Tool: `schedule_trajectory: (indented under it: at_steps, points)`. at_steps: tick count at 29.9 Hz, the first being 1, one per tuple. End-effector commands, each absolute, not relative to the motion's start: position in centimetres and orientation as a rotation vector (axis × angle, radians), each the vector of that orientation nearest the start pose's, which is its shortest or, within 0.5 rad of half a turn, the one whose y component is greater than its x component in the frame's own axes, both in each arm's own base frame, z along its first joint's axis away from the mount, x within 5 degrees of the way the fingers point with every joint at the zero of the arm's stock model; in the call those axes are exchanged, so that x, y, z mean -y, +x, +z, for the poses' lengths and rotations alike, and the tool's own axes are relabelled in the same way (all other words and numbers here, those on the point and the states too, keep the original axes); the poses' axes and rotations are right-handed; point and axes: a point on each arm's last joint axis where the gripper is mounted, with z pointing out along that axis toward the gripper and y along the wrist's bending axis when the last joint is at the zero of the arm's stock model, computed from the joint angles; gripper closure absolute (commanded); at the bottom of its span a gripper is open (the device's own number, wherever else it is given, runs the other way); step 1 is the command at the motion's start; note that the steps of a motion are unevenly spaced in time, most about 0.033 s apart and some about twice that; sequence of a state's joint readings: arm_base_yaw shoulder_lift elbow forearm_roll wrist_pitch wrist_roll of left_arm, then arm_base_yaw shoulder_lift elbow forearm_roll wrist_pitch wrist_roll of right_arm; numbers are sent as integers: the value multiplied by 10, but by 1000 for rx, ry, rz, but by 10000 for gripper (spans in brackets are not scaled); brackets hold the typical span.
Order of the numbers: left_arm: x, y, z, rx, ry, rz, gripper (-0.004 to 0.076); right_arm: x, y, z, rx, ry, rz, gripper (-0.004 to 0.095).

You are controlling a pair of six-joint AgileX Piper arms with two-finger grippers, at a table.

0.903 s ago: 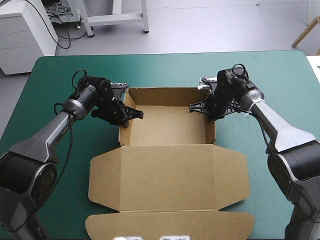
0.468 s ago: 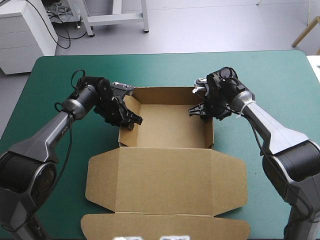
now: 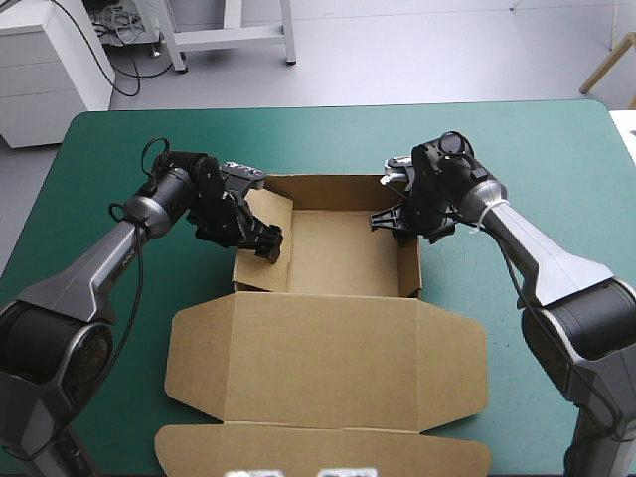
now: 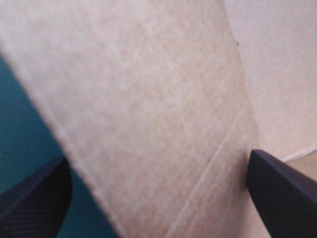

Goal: Fold the box

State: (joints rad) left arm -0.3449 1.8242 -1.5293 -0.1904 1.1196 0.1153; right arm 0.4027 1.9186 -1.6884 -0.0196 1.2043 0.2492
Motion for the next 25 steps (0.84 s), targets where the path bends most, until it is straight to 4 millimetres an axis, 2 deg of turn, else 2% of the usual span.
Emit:
schedule_trajectory:
  at_steps: [1,8,20,23,25]
  points:
    - [143,352,307,-2735,549,-349,45,-155,368,304,-2828,-225,129,399]
    - [145,356,330,-2666,550,-357,45,-160,370,319,-2789,-210,211,399]
    - [142,355,336,-2643,553,-321,45,-159,373,331,-2734,-262,185,399]
    - [139,353,348,-2603,555,-292,45,-159,373,344,-2690,-263,187,399]
    - [137,350,363,-2556,551,-289,45,-158,372,359,-2645,-259,203,400]
